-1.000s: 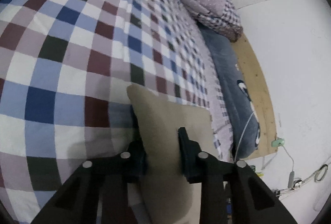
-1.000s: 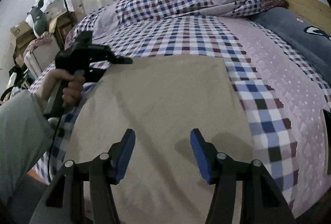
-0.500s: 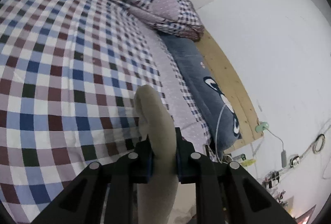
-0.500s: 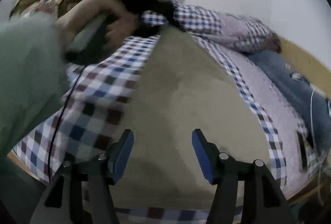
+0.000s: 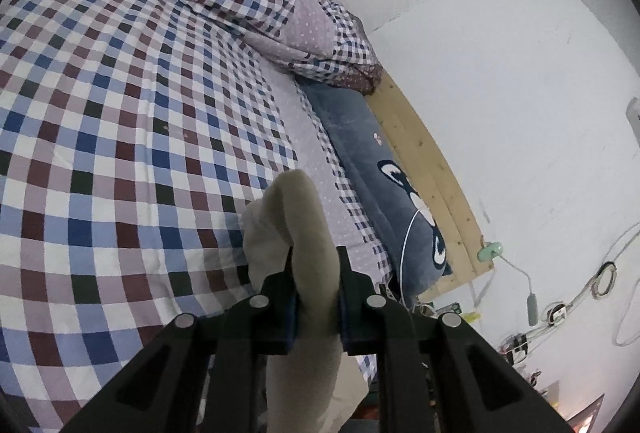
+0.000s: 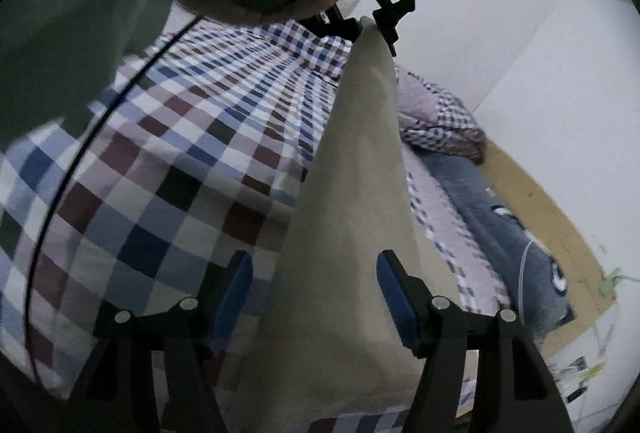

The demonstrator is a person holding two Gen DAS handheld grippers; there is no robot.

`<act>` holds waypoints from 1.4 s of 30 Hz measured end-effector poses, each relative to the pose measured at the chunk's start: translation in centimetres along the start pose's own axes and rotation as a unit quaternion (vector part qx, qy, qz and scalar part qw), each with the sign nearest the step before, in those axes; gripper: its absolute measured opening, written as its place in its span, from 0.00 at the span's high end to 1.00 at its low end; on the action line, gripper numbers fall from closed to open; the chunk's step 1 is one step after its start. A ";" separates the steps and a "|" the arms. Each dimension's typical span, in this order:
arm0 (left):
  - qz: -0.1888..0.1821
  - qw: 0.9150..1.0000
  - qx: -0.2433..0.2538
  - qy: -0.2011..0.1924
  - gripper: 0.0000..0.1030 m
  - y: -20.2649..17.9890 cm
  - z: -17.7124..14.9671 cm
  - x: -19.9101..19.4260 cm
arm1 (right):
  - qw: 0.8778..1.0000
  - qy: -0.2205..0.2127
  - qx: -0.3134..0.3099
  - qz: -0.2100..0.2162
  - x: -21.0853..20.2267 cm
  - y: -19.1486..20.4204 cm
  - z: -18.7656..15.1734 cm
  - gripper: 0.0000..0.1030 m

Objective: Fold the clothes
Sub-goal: 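Grasp the folded shirt with both tools and lift it off the duvet, then carry the lifted shirt with both tools toward the clothes pile beside the bed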

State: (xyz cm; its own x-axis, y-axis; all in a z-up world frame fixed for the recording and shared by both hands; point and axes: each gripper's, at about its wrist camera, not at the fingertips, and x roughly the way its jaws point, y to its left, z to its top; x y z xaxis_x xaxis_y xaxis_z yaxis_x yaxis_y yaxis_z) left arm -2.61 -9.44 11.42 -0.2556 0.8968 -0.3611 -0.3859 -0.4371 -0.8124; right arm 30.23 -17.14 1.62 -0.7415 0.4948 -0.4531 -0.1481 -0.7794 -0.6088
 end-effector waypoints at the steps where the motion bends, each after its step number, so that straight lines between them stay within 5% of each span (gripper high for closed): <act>1: -0.001 1.000 -0.002 -0.002 0.86 0.1 0.0 -0.3 | 1.000 0.001 -0.005 -0.007 0.2 0.3 0.0 0.35; 5: -0.001 1.000 -0.010 -0.008 0.86 0.7 0.2 -1.4 | 1.000 0.015 -0.009 -0.024 1.8 -0.2 -0.2 0.38; 11: 0.006 0.999 -0.033 -0.019 0.88 1.6 0.1 -3.0 | 0.999 0.030 -0.011 -0.005 3.1 -2.1 -0.6 0.83; 24: 0.002 0.993 -0.089 -0.082 0.89 0.7 -3.8 -10.8 | 0.992 -0.014 -0.018 0.125 -3.6 -13.9 0.0 0.93; 34: 0.037 0.971 -0.146 -0.187 0.90 -2.5 -9.9 -24.6 | 0.974 -0.095 -0.088 0.185 -11.6 -18.0 2.8 0.93; 42: 0.093 0.934 -0.182 -0.293 0.90 -4.2 -11.4 -39.6 | 0.935 -0.172 -0.117 0.287 -15.8 -17.1 9.4 0.93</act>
State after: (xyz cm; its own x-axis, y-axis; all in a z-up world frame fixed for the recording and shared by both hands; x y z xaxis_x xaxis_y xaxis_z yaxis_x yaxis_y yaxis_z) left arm 19.27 -42.29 23.92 -0.7705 0.5702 -0.2849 0.0128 -0.4330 -0.9013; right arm 38.27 -15.27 25.30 -0.8274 -0.1635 -0.5374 0.4567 -0.7527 -0.4742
